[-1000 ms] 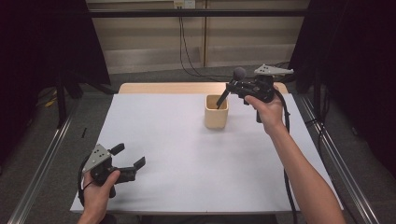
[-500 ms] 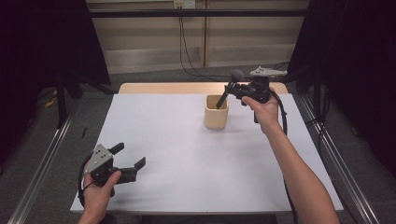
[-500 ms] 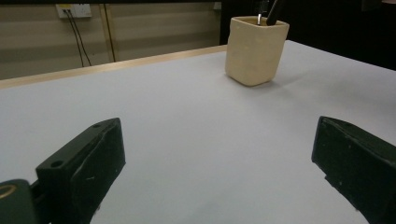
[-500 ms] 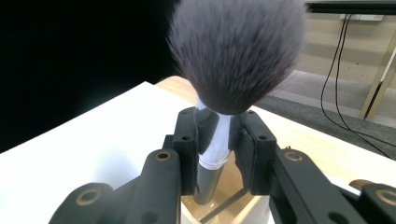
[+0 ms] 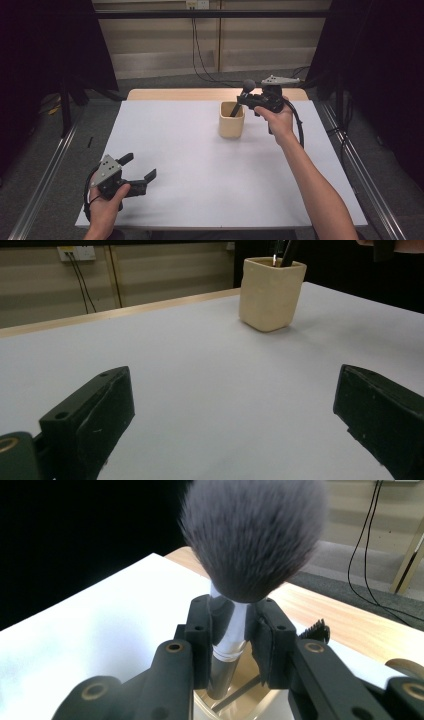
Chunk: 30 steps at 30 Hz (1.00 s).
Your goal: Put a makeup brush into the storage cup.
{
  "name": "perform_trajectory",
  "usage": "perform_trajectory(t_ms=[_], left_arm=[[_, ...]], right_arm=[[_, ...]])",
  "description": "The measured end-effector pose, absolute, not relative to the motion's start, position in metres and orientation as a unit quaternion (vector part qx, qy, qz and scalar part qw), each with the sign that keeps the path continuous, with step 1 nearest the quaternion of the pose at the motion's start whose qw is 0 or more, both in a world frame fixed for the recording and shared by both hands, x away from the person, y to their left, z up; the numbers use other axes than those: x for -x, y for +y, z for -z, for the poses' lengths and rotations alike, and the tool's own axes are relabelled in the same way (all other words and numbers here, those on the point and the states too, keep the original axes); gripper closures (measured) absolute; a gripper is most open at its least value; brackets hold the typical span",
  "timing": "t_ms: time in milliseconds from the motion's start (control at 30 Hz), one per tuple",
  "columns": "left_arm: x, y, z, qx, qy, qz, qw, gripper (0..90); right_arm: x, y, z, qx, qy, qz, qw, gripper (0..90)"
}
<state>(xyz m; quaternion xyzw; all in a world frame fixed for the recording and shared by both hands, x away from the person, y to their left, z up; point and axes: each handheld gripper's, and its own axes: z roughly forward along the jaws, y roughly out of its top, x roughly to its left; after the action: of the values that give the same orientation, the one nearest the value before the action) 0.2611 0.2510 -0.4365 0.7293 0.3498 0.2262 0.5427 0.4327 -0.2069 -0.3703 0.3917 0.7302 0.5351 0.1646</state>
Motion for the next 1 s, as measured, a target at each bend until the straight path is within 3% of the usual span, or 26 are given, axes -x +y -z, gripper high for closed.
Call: perform_trajectory(t_ms=[767, 1000], left_arm=[[-0.263, 0.255, 0.437, -0.711, 0.371, -0.242, 0.546, 2.9], [-0.262, 0.254, 0.437, -0.703, 0.374, -0.247, 0.553, 2.9]], right_arm=[[-0.434, -0.21, 0.394, -0.408, 0.73, -0.528, 0.146, 70.6], [-0.43, -0.213, 0.398, -0.413, 0.724, -0.533, 0.147, 49.9]])
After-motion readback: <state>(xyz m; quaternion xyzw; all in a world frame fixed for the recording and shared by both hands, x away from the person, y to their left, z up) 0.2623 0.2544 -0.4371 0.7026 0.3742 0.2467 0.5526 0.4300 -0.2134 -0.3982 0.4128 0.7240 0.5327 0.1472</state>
